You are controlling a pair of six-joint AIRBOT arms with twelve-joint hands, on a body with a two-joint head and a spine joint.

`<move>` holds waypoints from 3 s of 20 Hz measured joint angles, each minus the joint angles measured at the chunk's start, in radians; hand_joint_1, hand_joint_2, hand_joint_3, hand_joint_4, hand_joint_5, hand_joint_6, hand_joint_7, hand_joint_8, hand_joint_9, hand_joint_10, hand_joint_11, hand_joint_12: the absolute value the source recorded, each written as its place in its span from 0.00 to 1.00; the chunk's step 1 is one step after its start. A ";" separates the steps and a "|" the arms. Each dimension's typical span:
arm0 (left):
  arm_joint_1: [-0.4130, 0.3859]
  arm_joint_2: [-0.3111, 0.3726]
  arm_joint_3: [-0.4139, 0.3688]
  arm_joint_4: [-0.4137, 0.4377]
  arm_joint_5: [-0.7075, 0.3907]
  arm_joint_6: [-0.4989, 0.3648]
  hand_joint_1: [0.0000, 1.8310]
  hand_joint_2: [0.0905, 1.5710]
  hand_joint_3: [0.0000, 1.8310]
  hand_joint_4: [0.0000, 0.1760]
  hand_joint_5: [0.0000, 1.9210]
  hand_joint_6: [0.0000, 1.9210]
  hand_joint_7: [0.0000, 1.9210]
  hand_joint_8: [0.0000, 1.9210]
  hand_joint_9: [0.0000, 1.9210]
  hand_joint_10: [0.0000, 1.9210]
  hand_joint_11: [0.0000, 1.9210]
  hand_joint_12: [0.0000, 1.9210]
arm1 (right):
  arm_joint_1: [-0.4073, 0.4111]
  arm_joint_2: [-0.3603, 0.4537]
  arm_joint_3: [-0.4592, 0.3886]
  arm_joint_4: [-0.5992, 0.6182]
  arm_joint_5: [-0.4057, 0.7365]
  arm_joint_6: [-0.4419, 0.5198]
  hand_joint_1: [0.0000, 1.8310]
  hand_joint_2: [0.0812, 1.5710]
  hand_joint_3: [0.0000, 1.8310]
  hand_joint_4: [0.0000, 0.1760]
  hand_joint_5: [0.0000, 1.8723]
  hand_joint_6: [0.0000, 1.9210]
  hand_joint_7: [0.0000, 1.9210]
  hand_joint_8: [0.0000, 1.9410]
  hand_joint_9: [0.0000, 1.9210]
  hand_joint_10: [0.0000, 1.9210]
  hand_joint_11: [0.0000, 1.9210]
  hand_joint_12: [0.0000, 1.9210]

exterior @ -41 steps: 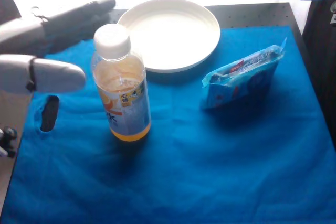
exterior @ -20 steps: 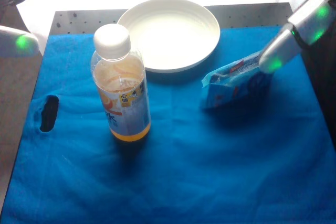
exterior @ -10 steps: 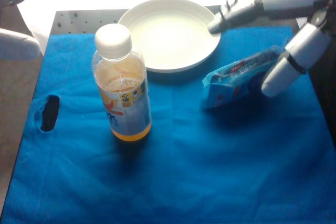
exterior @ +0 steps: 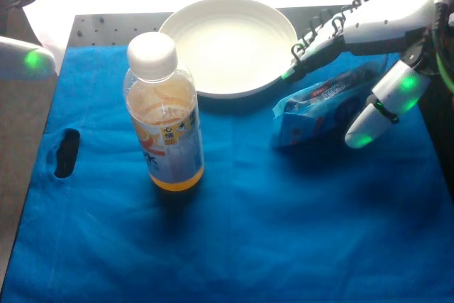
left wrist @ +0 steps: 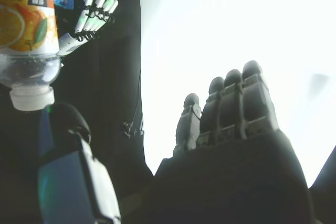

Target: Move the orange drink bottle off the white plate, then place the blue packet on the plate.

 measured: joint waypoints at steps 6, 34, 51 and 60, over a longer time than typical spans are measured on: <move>0.000 -0.006 -0.004 0.004 -0.004 0.000 0.31 0.45 0.00 0.98 0.00 0.00 0.00 0.00 0.00 0.00 0.00 0.00 | -0.004 -0.015 0.010 0.010 -0.015 -0.001 0.67 0.69 0.00 0.00 0.58 0.43 0.47 0.53 0.40 0.17 0.07 0.78; 0.013 -0.012 0.002 0.035 0.015 -0.008 0.31 0.44 0.00 1.00 0.00 0.00 0.00 0.00 0.00 0.00 0.00 0.00 | 0.201 -0.222 0.168 0.166 -0.027 -0.185 0.65 0.65 0.00 0.00 0.62 0.34 0.51 0.70 0.43 0.96 0.38 1.00; -0.051 -0.045 0.010 0.072 -0.025 -0.024 0.31 0.49 0.00 1.00 0.00 0.00 0.00 0.00 0.00 0.00 0.00 0.00 | 0.131 -0.377 0.389 0.216 -0.124 -0.170 0.68 0.69 0.00 0.00 0.53 0.46 0.50 0.56 0.32 0.59 0.03 0.90; -0.068 -0.050 0.016 0.078 -0.031 -0.024 0.30 0.49 0.00 1.00 0.00 0.00 0.00 0.00 0.00 0.00 0.00 0.00 | 0.098 -0.469 0.487 0.243 -0.122 -0.167 0.63 0.67 0.00 0.00 0.58 0.38 0.44 0.62 0.26 0.75 0.11 0.98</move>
